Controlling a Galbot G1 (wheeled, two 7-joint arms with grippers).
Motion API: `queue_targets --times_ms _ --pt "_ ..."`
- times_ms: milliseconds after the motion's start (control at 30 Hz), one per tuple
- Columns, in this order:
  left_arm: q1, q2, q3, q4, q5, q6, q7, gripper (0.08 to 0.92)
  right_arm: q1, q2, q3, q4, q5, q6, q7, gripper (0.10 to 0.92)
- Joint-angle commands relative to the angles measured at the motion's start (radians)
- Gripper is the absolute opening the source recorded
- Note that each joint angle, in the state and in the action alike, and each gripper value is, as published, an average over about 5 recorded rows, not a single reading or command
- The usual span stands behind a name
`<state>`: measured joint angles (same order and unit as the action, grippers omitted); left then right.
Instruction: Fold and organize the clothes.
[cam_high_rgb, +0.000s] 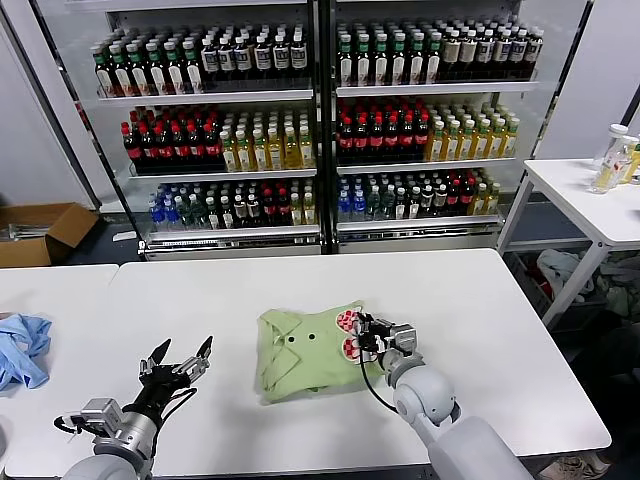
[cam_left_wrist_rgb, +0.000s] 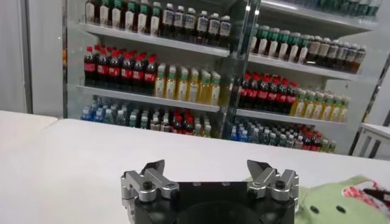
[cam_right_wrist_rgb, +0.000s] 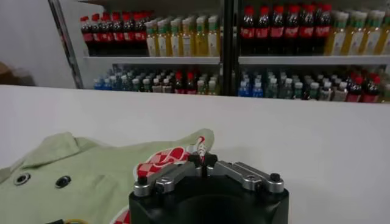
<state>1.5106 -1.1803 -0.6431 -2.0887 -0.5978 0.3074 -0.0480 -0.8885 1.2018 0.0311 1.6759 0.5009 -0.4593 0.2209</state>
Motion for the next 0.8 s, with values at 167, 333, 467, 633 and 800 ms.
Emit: queue_targets --times_ms 167,333,467,633,800 --pt "0.013 0.001 0.007 -0.012 0.072 -0.020 -0.007 0.823 -0.145 -0.058 0.067 0.109 -0.252 0.177 -0.023 0.258" --pt "0.029 -0.009 0.009 -0.036 0.110 -0.039 -0.011 0.822 -0.274 -0.086 0.135 0.228 -0.312 0.313 0.019 0.396" --pt "0.044 -0.020 0.008 -0.058 0.132 -0.047 -0.011 0.823 -0.385 -0.095 0.208 0.341 -0.294 0.332 0.028 0.517" --pt "0.065 -0.040 0.009 -0.083 0.157 -0.055 -0.012 0.823 -0.553 -0.096 0.305 0.451 -0.252 0.319 0.006 0.656" --pt "0.084 -0.056 0.016 -0.101 0.179 -0.064 -0.012 0.823 -0.660 -0.084 0.373 0.501 -0.252 0.318 -0.009 0.789"
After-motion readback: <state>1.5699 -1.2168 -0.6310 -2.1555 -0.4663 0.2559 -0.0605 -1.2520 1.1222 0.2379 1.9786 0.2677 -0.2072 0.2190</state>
